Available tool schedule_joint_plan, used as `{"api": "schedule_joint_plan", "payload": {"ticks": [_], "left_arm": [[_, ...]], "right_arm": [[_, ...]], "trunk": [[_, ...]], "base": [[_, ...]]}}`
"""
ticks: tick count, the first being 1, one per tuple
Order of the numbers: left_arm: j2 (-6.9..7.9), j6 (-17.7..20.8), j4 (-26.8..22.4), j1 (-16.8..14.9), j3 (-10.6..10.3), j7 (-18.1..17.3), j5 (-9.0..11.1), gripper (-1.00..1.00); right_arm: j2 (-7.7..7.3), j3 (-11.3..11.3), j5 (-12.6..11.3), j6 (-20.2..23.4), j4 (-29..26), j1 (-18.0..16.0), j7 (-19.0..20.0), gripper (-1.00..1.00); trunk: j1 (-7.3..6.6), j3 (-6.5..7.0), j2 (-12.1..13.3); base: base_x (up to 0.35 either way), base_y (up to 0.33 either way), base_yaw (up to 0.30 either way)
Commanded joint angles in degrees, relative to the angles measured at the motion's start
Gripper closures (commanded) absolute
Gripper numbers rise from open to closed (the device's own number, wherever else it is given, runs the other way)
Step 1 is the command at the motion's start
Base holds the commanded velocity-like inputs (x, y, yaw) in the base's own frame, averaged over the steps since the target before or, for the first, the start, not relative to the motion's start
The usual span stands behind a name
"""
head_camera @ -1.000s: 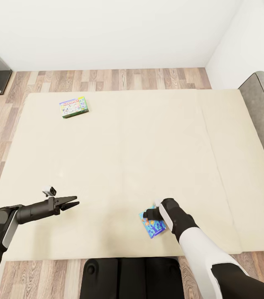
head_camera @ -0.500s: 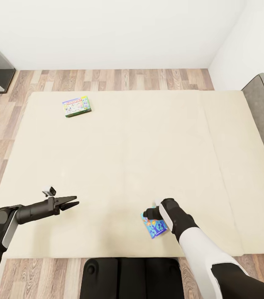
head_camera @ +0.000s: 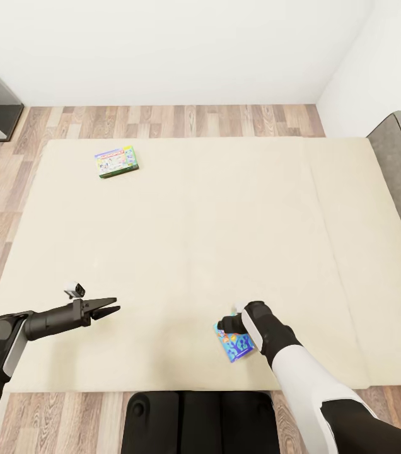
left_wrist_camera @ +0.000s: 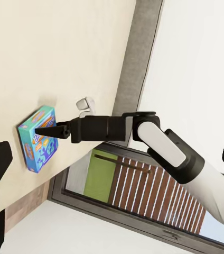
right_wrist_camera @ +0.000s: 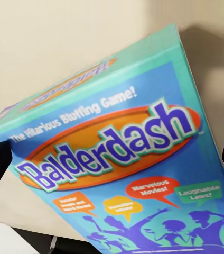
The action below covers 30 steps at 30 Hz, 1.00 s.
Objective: Put all the toys in the child's room - the three board games (two on the bed and one on the table), the two jigsaw puzzles on the table, and the tennis ball on the table - inside the toy box on the table in the child's room.
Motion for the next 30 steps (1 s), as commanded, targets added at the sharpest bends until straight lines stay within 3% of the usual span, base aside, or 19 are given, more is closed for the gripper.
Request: {"api": "schedule_joint_plan", "payload": {"ticks": [1,30], "left_arm": [[0.00,0.59,0.01,-0.04,-0.03,-0.20,0.04,-1.00],[0.00,0.59,0.01,-0.04,-0.03,-0.19,-0.03,-1.00]], "right_arm": [[0.02,-0.16,-0.30,0.24,-0.20,0.04,0.20,-1.00],[0.02,-0.24,-0.49,1.88,1.53,0.04,0.54,-1.00]], "trunk": [[0.06,-0.07,-0.05],[0.06,-0.07,-0.05]], "base": [[0.000,0.000,0.000],[0.000,0.000,0.000]]}}
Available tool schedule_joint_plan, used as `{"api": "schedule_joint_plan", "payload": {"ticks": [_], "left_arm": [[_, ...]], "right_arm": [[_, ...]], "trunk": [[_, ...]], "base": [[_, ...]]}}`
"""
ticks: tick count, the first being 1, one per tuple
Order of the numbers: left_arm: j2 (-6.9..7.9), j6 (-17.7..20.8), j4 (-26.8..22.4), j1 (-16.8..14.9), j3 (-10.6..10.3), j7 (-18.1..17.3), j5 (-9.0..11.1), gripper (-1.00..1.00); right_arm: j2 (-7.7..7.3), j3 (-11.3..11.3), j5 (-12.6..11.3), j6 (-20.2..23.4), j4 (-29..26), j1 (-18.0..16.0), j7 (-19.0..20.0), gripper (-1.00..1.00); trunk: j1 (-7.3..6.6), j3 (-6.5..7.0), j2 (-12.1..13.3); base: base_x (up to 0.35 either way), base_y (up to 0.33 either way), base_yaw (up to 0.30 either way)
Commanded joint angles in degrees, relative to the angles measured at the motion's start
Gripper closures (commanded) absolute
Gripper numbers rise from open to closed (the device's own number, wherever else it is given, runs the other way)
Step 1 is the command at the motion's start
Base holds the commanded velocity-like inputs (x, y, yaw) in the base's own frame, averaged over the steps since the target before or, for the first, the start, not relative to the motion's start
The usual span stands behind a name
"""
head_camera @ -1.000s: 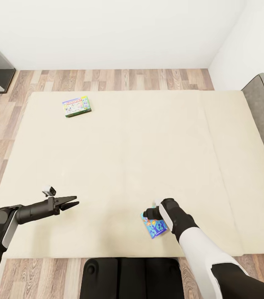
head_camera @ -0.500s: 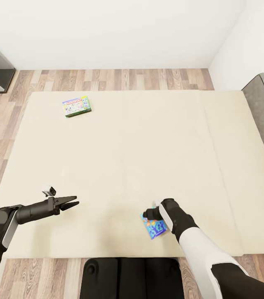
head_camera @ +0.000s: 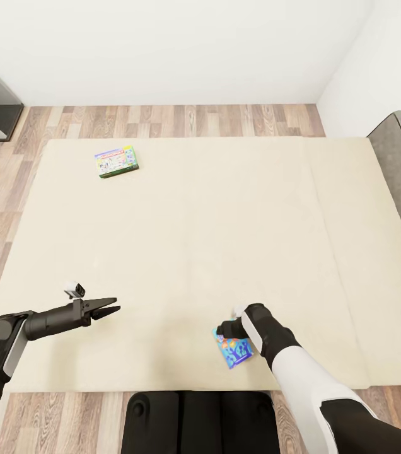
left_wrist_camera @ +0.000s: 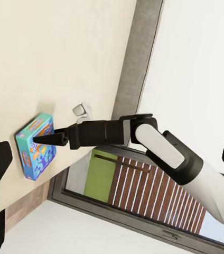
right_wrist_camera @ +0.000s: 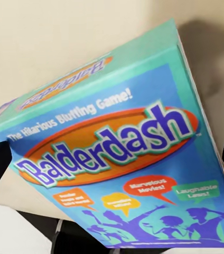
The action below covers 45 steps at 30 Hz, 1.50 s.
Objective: Put all the toys in the child's room - the three board games (two on the bed and one on the table), the two jigsaw puzzles on the table, and the tennis ball on the table - inside the toy box on the table in the child's room.
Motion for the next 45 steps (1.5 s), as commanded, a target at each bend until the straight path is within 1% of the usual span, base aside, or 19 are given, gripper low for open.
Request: {"api": "schedule_joint_plan", "payload": {"ticks": [1,7,11,45], "left_arm": [[0.02,0.60,-0.01,-0.01,-0.01,-0.17,0.04,-1.00],[0.02,0.60,-0.01,-0.01,-0.01,-0.21,0.04,-1.00],[0.02,0.60,-0.01,-0.01,-0.01,-0.17,0.05,-1.00],[0.02,0.60,-0.01,-0.01,-0.01,-0.23,0.03,-1.00]], "right_arm": [[0.00,0.02,-0.05,0.31,-0.06,0.00,0.17,-1.00],[0.00,0.08,0.00,0.78,-0.05,0.00,2.04,-1.00],[0.00,0.08,0.02,1.01,-0.05,0.00,2.50,-1.00],[0.00,0.19,0.20,1.44,1.60,0.00,2.96,-1.00]], "trunk": [[0.03,-0.06,-0.08],[0.03,-0.06,-0.08],[0.03,-0.06,-0.08],[0.03,-0.06,-0.08]], "base": [[0.000,0.000,0.000],[0.000,0.000,0.000],[0.000,0.000,0.000],[0.000,0.000,0.000]]}}
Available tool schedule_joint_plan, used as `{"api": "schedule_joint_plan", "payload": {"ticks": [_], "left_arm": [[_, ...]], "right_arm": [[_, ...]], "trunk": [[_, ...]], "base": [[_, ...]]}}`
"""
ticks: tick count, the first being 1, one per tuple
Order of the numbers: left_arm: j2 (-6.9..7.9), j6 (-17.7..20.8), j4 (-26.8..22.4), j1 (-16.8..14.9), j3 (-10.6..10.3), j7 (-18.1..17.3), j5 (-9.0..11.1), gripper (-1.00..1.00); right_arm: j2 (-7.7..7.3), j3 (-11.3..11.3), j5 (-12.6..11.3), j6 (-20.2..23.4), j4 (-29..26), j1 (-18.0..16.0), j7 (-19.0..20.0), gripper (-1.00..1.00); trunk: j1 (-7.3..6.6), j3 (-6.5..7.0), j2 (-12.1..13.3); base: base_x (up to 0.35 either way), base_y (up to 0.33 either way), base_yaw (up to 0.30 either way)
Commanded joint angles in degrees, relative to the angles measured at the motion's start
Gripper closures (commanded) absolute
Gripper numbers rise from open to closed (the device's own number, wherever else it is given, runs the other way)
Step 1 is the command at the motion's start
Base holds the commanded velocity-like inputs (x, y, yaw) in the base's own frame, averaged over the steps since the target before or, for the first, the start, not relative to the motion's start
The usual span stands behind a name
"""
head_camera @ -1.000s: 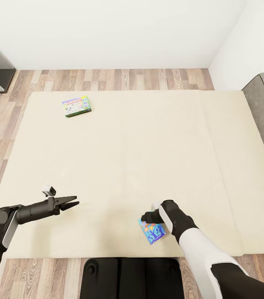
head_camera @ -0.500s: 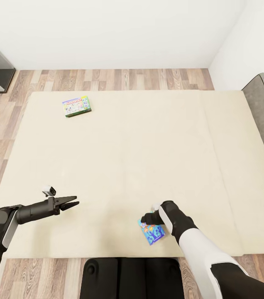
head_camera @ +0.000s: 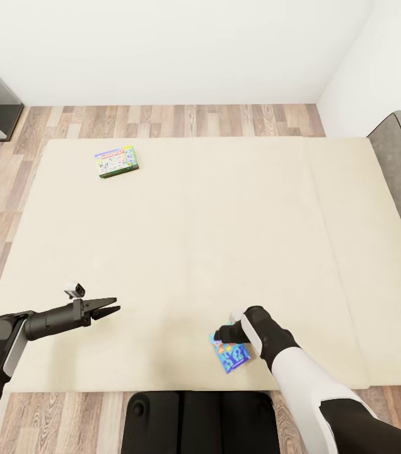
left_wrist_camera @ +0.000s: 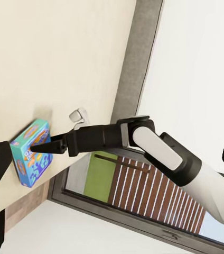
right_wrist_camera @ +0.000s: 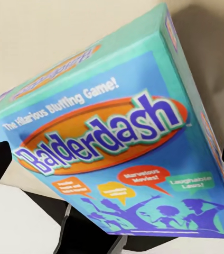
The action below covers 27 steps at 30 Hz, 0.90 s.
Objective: Put all the toys in the child's room - the three board games (two on the bed and one on the table), the two jigsaw puzzles on the table, and the tennis ball on the table - inside the toy box on the table in the child's room.
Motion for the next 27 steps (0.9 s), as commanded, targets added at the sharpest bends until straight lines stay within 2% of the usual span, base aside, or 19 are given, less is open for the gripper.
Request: {"api": "schedule_joint_plan", "payload": {"ticks": [1,21,27], "left_arm": [[0.02,0.60,-0.01,-0.01,-0.01,-0.12,0.05,-1.00],[0.02,0.60,-0.01,-0.01,-0.01,-0.11,0.05,-1.00],[0.02,0.60,-0.01,-0.01,-0.01,-0.13,0.05,-1.00]], "right_arm": [[0.00,0.04,-0.10,0.27,-0.06,-0.01,0.02,-1.00],[0.00,0.56,0.01,0.12,0.66,0.03,0.09,-1.00],[0.00,0.57,0.09,-0.10,0.96,0.01,2.13,-1.00]], "trunk": [[0.03,-0.06,-0.09],[0.03,-0.06,-0.09],[0.03,-0.06,-0.09]], "base": [[0.000,0.000,0.000],[0.000,0.000,0.000],[0.000,0.000,0.000]]}}
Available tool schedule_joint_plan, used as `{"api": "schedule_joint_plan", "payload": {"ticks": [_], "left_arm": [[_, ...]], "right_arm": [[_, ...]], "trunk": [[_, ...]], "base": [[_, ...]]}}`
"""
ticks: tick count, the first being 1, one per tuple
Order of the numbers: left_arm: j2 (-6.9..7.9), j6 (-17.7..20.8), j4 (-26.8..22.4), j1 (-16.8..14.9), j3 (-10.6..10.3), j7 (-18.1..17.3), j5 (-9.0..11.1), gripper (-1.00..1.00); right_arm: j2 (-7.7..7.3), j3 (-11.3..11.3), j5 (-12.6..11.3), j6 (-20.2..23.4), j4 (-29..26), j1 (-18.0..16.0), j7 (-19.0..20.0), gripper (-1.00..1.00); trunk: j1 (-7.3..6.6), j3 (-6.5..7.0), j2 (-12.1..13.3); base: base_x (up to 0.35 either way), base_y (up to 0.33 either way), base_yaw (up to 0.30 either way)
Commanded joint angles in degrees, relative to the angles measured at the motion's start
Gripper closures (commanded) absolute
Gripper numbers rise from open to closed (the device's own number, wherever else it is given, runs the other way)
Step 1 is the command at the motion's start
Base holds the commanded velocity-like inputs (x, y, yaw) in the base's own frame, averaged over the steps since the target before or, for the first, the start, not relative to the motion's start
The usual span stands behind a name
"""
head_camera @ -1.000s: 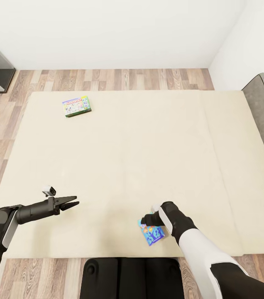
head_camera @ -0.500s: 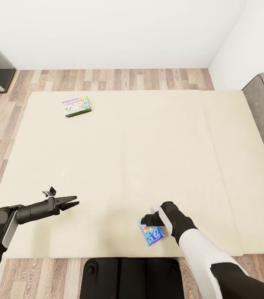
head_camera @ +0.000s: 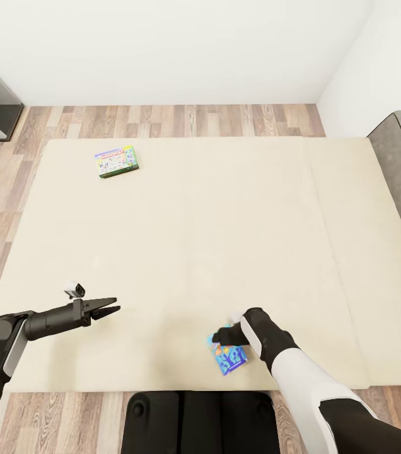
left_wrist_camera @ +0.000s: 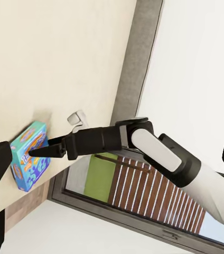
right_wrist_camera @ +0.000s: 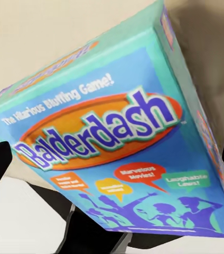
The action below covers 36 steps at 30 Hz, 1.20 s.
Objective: Put all the toys in the child's room - the three board games (two on the bed and one on the table), the two jigsaw puzzles on the table, and the tennis ball on the table - inside the toy box on the table in the child's room.
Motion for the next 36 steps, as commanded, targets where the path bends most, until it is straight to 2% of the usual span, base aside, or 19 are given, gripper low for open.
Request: {"api": "schedule_joint_plan", "payload": {"ticks": [1,7,18,36], "left_arm": [[0.02,0.60,-0.02,-0.01,0.00,-0.17,0.05,-1.00],[0.02,0.60,-0.02,-0.01,0.00,-0.19,0.05,-1.00],[0.04,0.60,-0.02,-0.01,0.00,-0.25,0.05,-1.00],[0.02,0.59,-0.02,-0.01,-0.08,-0.07,0.05,-1.00]], "right_arm": [[0.00,0.09,-0.09,-0.01,-0.04,0.01,1.18,-1.00],[0.00,0.09,-0.18,-1.55,-0.02,0.05,3.09,-1.00],[0.00,0.17,-0.32,-3.34,-0.02,0.07,3.25,-1.00],[0.00,0.13,-0.75,-3.68,-0.10,0.39,3.14,-1.00]], "trunk": [[0.03,-0.06,-0.09],[0.03,-0.06,-0.09],[0.03,-0.06,-0.09],[0.03,-0.06,-0.09]], "base": [[0.000,0.000,0.000],[0.000,0.000,0.000],[0.000,0.000,0.000],[0.000,0.000,0.000]]}}
